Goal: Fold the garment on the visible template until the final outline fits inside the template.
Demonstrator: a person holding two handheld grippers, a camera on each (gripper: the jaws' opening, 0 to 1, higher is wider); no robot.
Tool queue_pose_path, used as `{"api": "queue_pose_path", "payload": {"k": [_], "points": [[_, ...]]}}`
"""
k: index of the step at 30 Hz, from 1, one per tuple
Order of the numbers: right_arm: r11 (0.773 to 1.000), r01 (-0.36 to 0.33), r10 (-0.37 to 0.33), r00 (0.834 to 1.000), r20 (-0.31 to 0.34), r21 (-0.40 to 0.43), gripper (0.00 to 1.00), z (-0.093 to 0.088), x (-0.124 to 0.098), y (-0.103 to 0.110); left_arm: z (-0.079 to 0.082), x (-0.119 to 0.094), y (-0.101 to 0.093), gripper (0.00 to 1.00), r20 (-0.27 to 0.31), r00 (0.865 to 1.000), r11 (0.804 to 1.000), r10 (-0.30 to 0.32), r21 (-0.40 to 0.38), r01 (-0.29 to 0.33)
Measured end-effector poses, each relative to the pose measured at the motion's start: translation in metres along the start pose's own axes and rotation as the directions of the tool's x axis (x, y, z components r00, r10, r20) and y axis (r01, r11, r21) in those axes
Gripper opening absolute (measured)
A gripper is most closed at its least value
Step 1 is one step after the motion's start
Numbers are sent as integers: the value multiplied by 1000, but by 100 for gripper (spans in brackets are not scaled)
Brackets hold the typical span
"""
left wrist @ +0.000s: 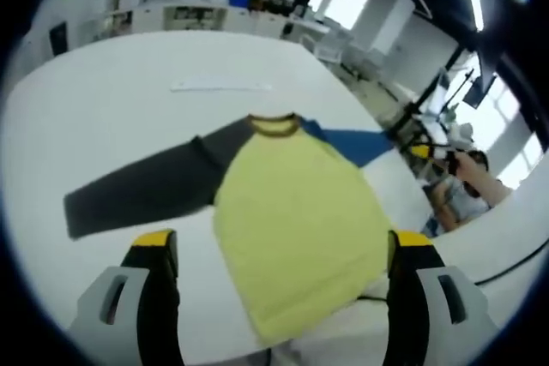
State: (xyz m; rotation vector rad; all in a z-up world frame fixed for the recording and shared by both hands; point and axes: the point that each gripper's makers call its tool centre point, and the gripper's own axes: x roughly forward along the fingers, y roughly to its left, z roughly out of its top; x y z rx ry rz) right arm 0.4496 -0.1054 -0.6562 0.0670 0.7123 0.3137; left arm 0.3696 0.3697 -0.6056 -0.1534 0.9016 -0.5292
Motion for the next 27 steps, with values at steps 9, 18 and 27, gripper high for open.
{"api": "queue_pose_path", "payload": {"k": [9, 18, 27], "points": [[998, 54, -54, 999, -4, 15, 59, 3, 15, -30, 1, 6, 3, 98, -9, 1000, 1000, 8, -15, -8], [992, 115, -116, 993, 8, 43, 48, 9, 31, -59, 3, 9, 6, 98, -16, 1000, 1000, 17, -26, -17], [973, 206, -206, 979, -5, 104, 40, 8, 47, -98, 0, 14, 6, 97, -34, 999, 999, 20, -36, -21]]}}
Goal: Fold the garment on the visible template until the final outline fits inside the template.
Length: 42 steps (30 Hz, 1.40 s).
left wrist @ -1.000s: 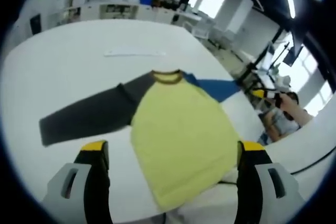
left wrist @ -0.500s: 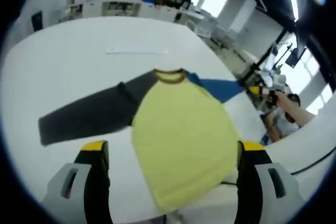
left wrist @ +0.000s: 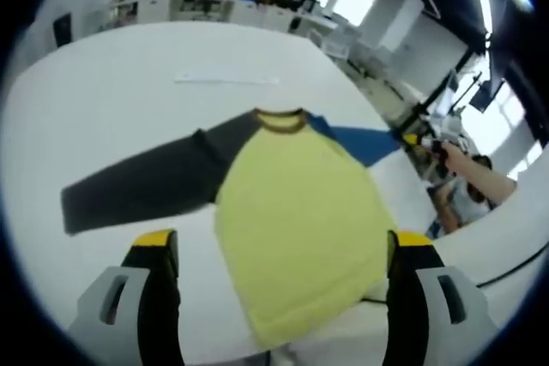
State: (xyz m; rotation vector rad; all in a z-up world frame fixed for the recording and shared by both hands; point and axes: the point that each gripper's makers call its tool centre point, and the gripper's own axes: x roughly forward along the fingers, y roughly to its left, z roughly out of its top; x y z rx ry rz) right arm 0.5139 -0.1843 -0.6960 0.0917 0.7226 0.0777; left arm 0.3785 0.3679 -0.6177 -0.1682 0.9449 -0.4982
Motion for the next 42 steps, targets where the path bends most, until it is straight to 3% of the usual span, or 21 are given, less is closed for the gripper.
{"api": "queue_pose_path", "payload": {"k": [9, 22, 29, 34, 37, 42], "points": [[997, 74, -74, 997, -33, 2, 36, -4, 18, -26, 2, 1, 2, 98, 1, 1000, 1000, 14, -12, -14], [989, 143, -144, 987, -72, -26, 30, -7, 40, -46, 1, 3, 3, 99, -16, 999, 999, 37, -21, -37], [973, 217, -224, 970, -92, -78, 28, -11, 46, -55, 3, 9, 1, 98, -32, 999, 999, 40, -16, -40], [949, 306, -312, 945, -98, -69, 26, -13, 51, -66, 5, 15, -1, 98, -43, 998, 999, 40, -7, -40], [951, 308, -308, 947, -88, -11, 27, -12, 55, -70, 5, 16, -2, 98, -50, 998, 999, 40, -3, -40], [955, 296, -295, 951, -93, 3, 23, -14, 59, -78, 2, 16, 0, 98, -61, 997, 999, 50, -5, -50]]}}
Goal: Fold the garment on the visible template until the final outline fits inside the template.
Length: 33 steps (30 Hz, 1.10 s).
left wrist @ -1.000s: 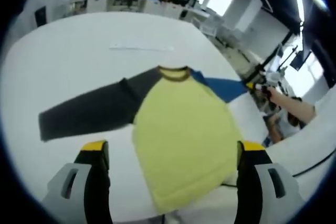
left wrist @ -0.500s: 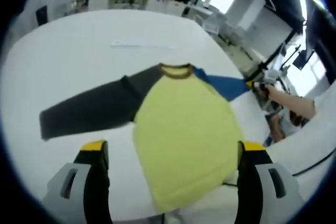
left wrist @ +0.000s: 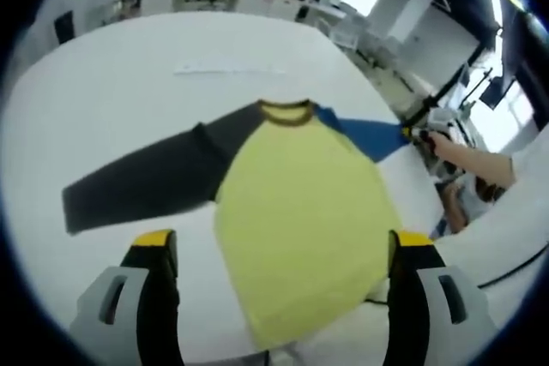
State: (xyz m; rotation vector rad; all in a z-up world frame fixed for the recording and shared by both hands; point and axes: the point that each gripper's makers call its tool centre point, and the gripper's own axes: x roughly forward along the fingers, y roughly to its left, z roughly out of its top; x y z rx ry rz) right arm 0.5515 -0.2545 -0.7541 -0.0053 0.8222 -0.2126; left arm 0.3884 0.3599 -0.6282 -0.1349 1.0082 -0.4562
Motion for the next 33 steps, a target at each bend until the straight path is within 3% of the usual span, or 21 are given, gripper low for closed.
{"api": "queue_pose_path", "payload": {"k": [6, 10, 14, 28, 33], "points": [[1000, -14, 14, 1000, 6, 25, 19, 1, 2, 1, -3, 1, 0, 98, -6, 1000, 1000, 7, -7, -7], [999, -25, 25, 1000, 5, 44, 14, 0, 3, 0, -2, 3, -2, 98, -6, 1000, 1000, 4, -5, -4], [998, -39, 39, 999, 4, 39, 4, -1, -10, 8, -1, 5, -5, 98, -7, 1000, 1000, 1, 1, -1], [992, 9, -2, 999, 52, -128, 2, 17, -24, 5, 0, 4, -8, 98, 12, 1000, 1000, -9, 8, 9], [989, 36, -26, 997, 70, -143, 2, 25, -29, 0, -2, 1, -8, 98, 22, 1000, 1000, -14, 10, 13]]}}
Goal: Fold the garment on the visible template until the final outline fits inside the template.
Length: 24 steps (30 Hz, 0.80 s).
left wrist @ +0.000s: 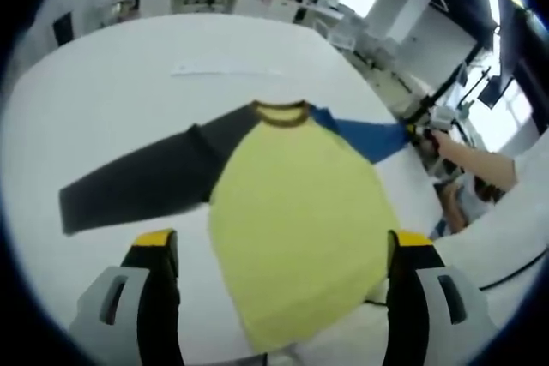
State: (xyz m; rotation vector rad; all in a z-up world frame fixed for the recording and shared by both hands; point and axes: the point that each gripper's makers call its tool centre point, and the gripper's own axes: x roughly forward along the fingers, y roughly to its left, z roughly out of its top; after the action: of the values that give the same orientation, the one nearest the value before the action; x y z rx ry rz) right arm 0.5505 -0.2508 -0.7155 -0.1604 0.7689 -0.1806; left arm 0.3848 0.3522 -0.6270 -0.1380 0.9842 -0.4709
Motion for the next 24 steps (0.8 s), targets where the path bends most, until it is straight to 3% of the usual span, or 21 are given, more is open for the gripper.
{"api": "queue_pose_path", "payload": {"k": [9, 24], "points": [[998, 22, -20, 999, 25, -58, 2, 18, -10, -6, -4, -5, 1, 98, 21, 1000, 1000, -9, -5, 9], [988, 56, -58, 998, -10, -145, 2, 6, -31, -5, -11, -14, 1, 97, 29, 999, 1000, -27, 7, 27]]}}
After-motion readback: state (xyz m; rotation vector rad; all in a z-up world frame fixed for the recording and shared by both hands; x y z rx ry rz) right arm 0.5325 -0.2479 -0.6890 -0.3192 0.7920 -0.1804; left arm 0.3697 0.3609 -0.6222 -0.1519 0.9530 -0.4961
